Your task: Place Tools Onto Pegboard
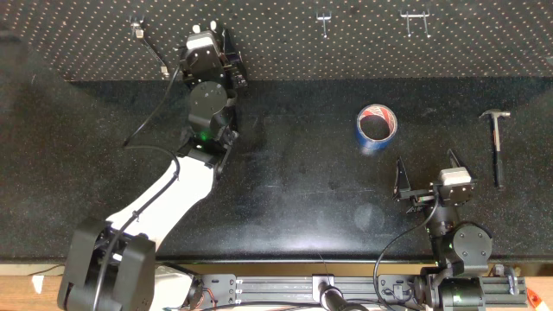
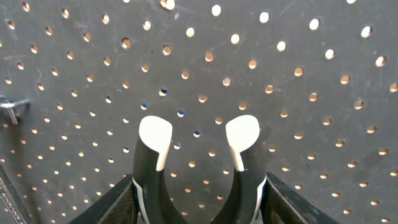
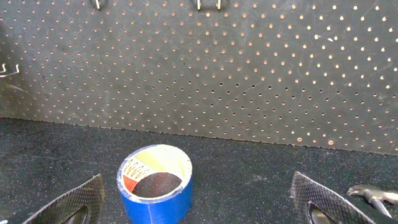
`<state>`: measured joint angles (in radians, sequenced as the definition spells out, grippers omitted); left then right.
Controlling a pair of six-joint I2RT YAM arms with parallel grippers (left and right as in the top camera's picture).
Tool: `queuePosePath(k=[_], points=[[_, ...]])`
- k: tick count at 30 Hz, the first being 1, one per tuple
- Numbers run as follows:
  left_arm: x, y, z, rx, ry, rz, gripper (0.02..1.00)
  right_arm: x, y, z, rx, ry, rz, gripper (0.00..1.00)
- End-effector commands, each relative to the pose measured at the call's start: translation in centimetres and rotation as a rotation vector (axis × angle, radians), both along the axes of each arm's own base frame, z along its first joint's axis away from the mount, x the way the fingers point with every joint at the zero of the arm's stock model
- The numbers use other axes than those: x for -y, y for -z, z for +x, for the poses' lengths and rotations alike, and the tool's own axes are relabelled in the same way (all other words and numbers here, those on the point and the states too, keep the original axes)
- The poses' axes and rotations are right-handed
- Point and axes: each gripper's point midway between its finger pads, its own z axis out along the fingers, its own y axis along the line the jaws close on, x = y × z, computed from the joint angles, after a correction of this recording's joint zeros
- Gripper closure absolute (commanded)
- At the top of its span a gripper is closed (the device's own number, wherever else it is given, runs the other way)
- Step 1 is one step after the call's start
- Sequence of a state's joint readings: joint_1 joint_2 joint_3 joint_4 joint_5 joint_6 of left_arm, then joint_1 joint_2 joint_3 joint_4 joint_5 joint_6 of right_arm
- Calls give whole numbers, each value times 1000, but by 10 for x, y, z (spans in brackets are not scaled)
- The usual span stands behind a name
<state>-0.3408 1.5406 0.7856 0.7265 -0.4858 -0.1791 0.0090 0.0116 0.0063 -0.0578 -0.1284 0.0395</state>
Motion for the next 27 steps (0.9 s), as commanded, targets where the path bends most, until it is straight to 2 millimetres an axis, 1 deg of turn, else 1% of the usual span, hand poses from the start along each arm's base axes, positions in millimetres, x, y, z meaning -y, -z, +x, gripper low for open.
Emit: queuePosePath(k=[1,10,19,27], points=[[-5,-2,3,12,-10,11,989,0,0,0,2,1,-11,23],[-4,6,8,16,-12,10,989,0,0,0,2,1,-11,25],[1,15,13,12,11,11,989,0,0,0,2,1,-11,25],[1,16,14,11,11,11,991,0,0,0,2,1,-11,25]])
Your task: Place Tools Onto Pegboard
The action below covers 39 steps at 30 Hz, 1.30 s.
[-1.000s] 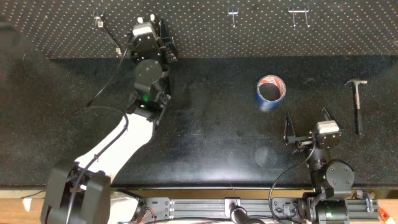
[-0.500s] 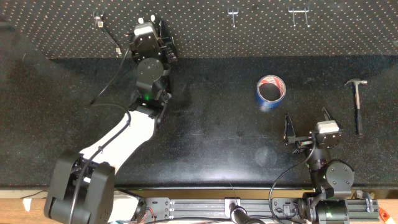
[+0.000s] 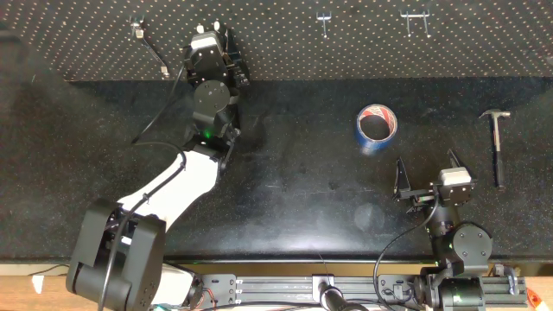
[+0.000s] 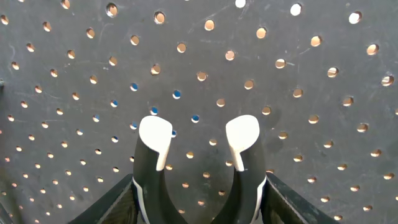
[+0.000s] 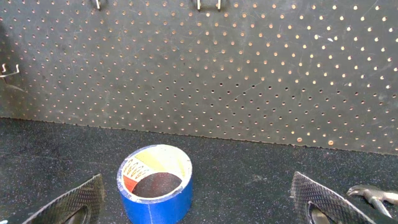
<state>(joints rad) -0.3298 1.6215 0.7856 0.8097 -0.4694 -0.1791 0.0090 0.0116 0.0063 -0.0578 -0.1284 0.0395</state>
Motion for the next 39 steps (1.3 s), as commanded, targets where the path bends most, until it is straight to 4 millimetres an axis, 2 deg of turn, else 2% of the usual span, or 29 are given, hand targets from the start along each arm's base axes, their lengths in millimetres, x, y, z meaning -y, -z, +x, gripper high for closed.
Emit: queuePosePath(k=[1,7,10,12,17,19,23,30,39], points=[[0,-1,2,8,5,12,991,0,0,0,2,1,-11,25],[0,2,3,2,5,14,989,0,0,0,2,1,-11,27],[0,2,3,1,5,14,906,0,0,0,2,1,-11,25],[0,2,3,1,5,15,812,0,0,0,2,1,-11,25],[0,2,3,1,5,15,711,0,0,0,2,1,-11,25],[0,2,3,1,5,15,610,0,0,0,2,1,-11,25],[0,2,3,1,5,15,575,0,0,0,2,1,-11,25],[0,2,3,1,5,15,428,0,0,0,2,1,-11,25],[0,2,3,1,5,15,290,0,0,0,2,1,-11,25]])
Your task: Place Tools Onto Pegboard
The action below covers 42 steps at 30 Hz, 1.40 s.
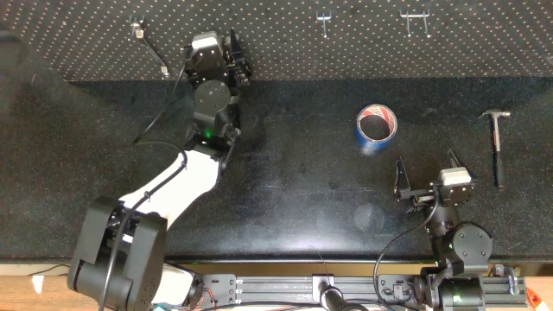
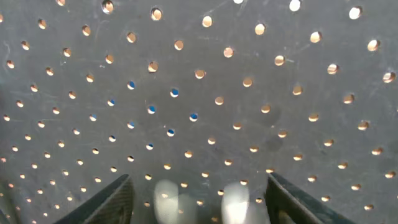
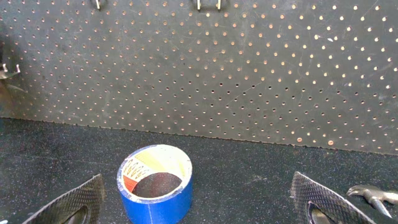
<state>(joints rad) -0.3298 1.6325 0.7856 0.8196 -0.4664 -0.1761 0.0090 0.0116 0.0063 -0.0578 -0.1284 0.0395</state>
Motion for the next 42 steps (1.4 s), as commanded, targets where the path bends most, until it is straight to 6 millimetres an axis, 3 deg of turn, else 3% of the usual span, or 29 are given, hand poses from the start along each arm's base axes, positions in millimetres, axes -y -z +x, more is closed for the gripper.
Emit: queuePosePath(k=[1,4,9,16,20,29,35,42], points=[[-1,0,2,3,2,11,283,0,0,0,2,1,-11,25],[-1,0,2,3,2,11,259,0,0,0,2,1,-11,25],[-1,0,2,3,2,11,23,0,0,0,2,1,-11,25],[-1,-3,1,8,3,9,23,0,0,0,2,1,-11,25],[-5,-20,-6,20,1,5,23,0,0,0,2,1,-11,27],[-20,-58,-44,-44,76,19,23,0,0,0,2,1,-11,25],[-24,-60,-74,-58,110,18,23,0,0,0,2,1,-11,25],[-32,-46,-122,-17,224,0,23,0,0,0,2,1,-11,25]])
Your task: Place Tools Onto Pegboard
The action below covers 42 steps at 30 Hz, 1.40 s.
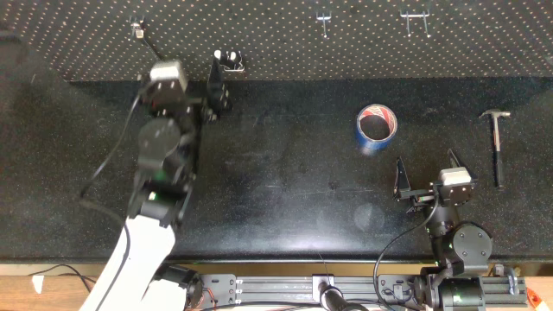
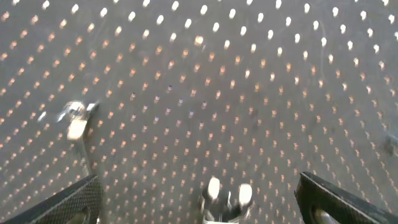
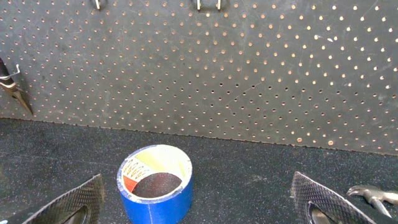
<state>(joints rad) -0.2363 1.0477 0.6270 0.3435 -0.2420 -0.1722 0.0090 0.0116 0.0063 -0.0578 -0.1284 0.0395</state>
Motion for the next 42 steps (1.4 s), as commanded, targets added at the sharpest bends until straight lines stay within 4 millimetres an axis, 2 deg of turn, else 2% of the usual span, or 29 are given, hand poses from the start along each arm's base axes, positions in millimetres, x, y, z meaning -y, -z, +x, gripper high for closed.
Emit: queuePosePath(k=[1,9,13,19,26,31,42], points=[[-4,8,-35,42,99,-13,23,0,0,0,2,1,-11,25],[-39,21,-75,116,19,-27,23,0,0,0,2,1,-11,25],[-47,27,-88,144,-7,-26,23,0,0,0,2,1,-11,25],[-51,36,-101,178,-16,-25,23,0,0,0,2,1,-11,25],[-49,56,-116,233,0,-26,23,0,0,0,2,1,-11,25],[-54,56,-121,258,-17,-23,23,0,0,0,2,1,-11,25],[-51,93,-126,114,-1,-23,23,0,0,0,2,1,-11,25]])
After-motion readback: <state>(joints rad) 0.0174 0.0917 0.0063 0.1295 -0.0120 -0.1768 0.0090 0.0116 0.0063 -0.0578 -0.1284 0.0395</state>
